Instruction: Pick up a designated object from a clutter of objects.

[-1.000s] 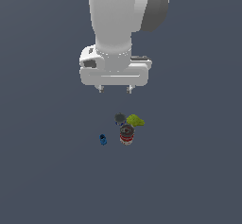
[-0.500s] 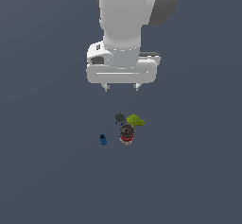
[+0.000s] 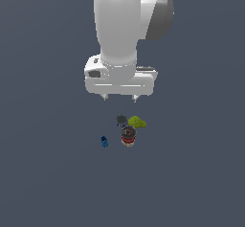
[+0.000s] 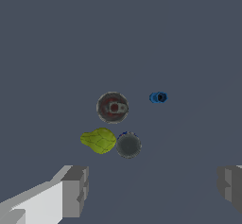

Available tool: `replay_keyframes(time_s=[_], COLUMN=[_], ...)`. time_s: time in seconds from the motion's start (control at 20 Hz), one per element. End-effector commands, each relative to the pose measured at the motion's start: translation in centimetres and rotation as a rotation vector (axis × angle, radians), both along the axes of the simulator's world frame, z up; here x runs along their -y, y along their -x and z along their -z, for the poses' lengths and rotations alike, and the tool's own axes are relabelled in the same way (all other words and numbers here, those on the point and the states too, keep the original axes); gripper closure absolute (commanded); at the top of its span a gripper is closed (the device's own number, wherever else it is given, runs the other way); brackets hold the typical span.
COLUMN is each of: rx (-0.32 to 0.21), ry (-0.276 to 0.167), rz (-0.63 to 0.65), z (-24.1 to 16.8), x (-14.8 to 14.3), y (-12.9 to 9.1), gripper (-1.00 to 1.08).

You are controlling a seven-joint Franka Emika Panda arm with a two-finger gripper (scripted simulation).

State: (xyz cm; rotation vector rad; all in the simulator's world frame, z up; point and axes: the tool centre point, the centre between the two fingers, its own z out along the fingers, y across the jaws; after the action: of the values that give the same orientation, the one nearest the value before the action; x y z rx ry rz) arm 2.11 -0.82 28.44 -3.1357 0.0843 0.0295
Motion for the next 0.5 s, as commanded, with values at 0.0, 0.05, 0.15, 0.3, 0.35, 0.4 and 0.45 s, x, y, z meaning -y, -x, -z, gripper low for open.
replay_keyframes(time_s=[0.0, 0.05, 0.15, 0.3, 0.35, 0.4, 0.45], rx=[0.0, 0.001, 0.002, 0.004, 0.005, 0.006, 0.007], ry=[-0.003, -0.004, -0.007, -0.009, -0.009, -0.008, -0.008], rz=[0.041, 0.061, 0.105, 0.182, 0.211, 0.24, 0.267], z=[1.5, 2.1, 3.7, 6.5, 7.6, 8.7, 9.7], x=[0.5, 0.8, 1.4, 2.5, 2.9, 3.4, 3.8], y=[-0.7, -1.0, -1.7, -2.8, -3.2, -3.5, -3.8], gripper=[-0.92, -0.92, -0.92, -0.92, -0.92, -0.92, -0.92])
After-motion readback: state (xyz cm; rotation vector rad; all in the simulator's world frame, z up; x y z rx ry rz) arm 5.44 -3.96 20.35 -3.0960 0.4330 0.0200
